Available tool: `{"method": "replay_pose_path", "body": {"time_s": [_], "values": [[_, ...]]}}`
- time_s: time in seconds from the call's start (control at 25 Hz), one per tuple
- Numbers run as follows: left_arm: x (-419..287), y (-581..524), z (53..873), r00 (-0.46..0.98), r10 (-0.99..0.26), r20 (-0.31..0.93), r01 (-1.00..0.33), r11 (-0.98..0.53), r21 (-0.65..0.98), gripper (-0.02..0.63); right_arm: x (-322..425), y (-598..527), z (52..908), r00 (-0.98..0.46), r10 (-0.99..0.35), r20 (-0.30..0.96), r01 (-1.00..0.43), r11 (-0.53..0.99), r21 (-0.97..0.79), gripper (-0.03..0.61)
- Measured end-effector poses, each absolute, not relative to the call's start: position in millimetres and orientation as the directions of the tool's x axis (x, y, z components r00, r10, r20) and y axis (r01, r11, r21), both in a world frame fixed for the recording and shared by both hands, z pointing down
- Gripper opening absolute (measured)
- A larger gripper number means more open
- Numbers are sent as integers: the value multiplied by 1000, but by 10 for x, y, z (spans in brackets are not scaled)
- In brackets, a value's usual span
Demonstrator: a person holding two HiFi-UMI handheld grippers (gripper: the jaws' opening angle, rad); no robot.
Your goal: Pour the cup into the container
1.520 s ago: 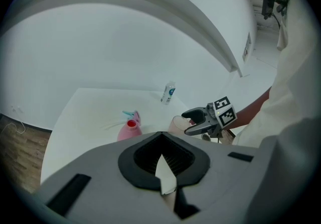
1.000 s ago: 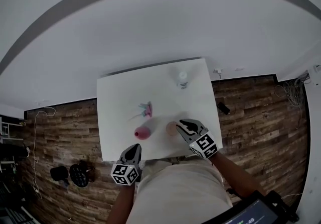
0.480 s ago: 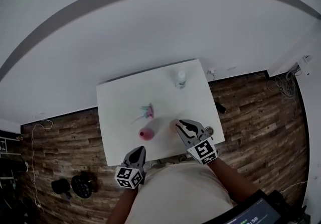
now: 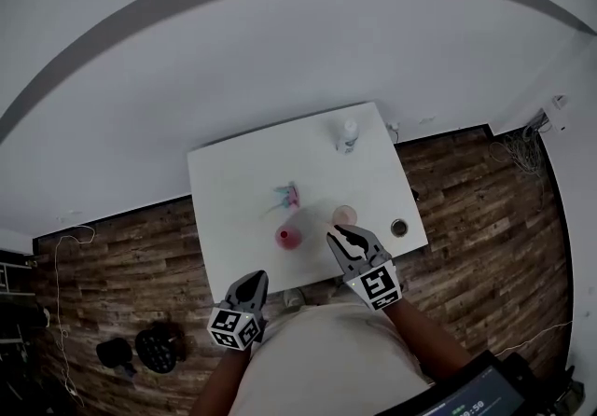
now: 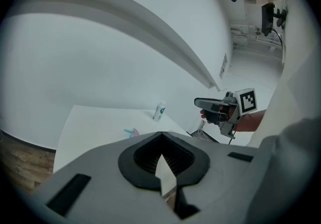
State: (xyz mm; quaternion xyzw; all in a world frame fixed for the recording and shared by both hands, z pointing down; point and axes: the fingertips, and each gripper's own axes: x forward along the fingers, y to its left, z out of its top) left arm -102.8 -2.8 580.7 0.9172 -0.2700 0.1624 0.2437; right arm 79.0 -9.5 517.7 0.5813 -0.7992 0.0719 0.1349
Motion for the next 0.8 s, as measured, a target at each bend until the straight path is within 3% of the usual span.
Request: {"method": "replay_pose_path", "body": {"time_s": [0.8], "values": [[-2316, 190, 6053, 818, -408, 405, -560, -726, 400, 11, -162, 347, 5425, -195, -916, 352, -970, 233, 70, 78]]}}
